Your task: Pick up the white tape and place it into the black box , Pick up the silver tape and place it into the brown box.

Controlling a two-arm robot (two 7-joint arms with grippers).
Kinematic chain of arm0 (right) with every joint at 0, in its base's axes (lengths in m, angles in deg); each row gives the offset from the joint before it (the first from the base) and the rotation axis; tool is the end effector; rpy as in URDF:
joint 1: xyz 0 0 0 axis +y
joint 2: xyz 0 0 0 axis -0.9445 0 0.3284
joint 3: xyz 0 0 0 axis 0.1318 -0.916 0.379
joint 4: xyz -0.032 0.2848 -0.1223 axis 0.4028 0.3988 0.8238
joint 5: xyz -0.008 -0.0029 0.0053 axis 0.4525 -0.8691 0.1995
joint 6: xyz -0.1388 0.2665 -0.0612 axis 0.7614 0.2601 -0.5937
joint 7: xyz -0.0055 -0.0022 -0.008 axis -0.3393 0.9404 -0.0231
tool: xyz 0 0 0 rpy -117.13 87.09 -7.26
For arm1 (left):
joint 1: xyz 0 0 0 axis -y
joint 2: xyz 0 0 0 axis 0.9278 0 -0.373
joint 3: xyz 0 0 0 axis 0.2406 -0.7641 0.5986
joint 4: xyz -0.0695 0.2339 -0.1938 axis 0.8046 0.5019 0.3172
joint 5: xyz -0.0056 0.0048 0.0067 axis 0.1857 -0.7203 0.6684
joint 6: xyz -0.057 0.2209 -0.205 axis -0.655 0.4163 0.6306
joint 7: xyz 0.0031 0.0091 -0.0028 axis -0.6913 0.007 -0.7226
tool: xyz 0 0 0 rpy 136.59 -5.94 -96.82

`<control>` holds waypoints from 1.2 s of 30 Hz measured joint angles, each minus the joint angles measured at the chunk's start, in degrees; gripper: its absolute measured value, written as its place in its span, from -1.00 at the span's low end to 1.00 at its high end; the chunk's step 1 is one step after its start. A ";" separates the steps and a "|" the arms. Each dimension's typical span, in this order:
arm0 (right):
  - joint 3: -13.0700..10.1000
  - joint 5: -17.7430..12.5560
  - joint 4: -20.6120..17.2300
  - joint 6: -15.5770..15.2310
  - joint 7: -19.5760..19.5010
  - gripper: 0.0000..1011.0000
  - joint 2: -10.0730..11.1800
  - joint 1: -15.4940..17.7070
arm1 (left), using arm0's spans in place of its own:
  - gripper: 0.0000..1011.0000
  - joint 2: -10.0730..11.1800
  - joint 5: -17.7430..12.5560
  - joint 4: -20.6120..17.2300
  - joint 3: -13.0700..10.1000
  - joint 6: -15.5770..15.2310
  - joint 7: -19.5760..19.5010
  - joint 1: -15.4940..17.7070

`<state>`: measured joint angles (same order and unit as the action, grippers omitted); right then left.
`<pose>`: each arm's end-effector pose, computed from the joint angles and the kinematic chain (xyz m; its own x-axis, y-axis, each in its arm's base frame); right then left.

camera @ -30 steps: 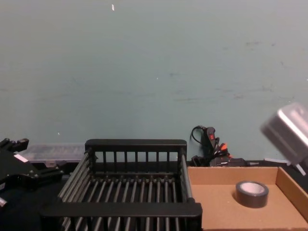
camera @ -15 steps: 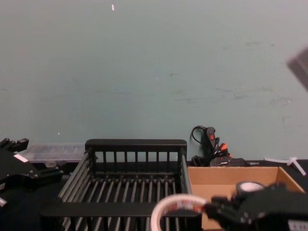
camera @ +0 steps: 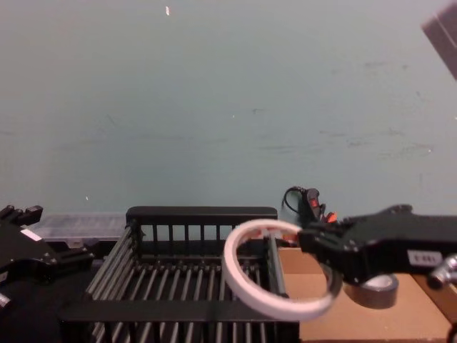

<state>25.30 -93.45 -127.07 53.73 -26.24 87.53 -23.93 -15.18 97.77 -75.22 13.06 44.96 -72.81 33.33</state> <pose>0.3209 0.0104 -0.2349 0.6996 -0.7005 0.1405 0.7083 0.6542 -0.2652 0.3597 0.0954 -0.3192 0.2923 0.8803 0.3737 -0.9553 0.2873 0.0702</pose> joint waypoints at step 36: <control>8.50 5.60 35.67 9.64 -6.18 -0.81 -14.33 -25.16 | 0.98 0.00 0.00 0.00 0.00 0.00 0.00 0.00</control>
<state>33.81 -87.84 -91.40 63.37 -32.41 73.20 -49.09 -15.18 97.77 -75.22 13.06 44.96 -72.81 33.33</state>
